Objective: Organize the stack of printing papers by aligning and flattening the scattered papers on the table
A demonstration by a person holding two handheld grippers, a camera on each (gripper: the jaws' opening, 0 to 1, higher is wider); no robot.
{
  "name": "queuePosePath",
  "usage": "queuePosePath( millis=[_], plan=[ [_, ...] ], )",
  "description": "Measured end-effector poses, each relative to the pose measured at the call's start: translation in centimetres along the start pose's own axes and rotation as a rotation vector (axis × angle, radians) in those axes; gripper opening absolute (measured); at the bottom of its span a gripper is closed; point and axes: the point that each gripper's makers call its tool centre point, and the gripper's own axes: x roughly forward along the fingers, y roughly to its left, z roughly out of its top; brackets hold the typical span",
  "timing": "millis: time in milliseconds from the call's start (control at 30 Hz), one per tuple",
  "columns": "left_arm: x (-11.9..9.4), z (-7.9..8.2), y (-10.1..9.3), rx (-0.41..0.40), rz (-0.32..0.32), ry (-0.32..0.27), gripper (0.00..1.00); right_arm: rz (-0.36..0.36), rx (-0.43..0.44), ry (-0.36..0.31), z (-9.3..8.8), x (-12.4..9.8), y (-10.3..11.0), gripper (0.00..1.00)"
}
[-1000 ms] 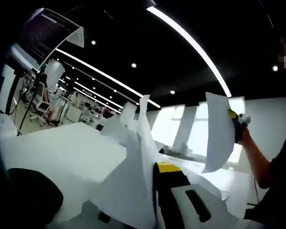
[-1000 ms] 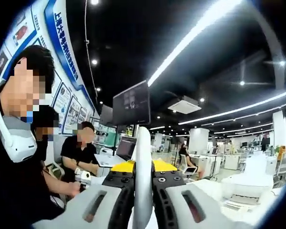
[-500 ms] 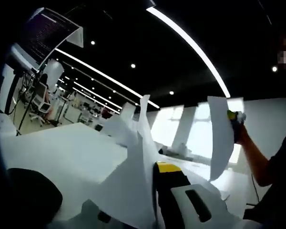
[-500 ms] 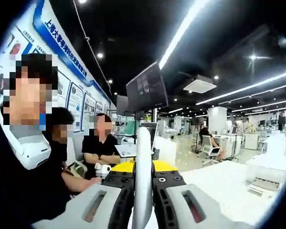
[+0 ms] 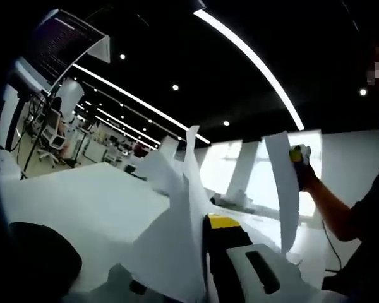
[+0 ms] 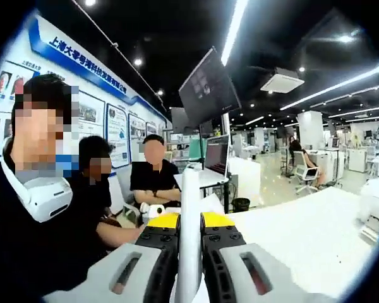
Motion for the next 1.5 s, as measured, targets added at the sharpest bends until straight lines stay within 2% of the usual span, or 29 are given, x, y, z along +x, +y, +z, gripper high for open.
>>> queuePosePath(
  millis=[200,367,700,1100,1300,1500],
  plan=[
    [0.0,-0.1,-0.3,0.004,-0.002,0.004,0.06,0.020,0.011,0.044,-1.2,2.0,-1.7,0.07],
    [0.0,-0.1,-0.1,0.003,-0.002,0.005,0.06,0.009,-0.032,0.078,-1.7,3.1,-3.2,0.08],
    [0.1,-0.2,0.1,0.004,-0.009,0.014,0.06,0.006,-0.084,0.088,-2.0,5.0,-5.0,0.07],
    [0.2,-0.2,0.0,-0.005,-0.024,0.013,0.06,-0.002,-0.163,0.127,-2.3,6.7,-6.1,0.07],
    [0.3,-0.2,-0.1,-0.012,-0.033,0.013,0.07,-0.029,-0.191,0.133,-2.4,7.0,-6.8,0.06],
    [0.3,-0.2,-0.2,-0.018,-0.038,0.015,0.07,-0.039,-0.214,0.145,-3.2,7.7,-6.9,0.06]
  ],
)
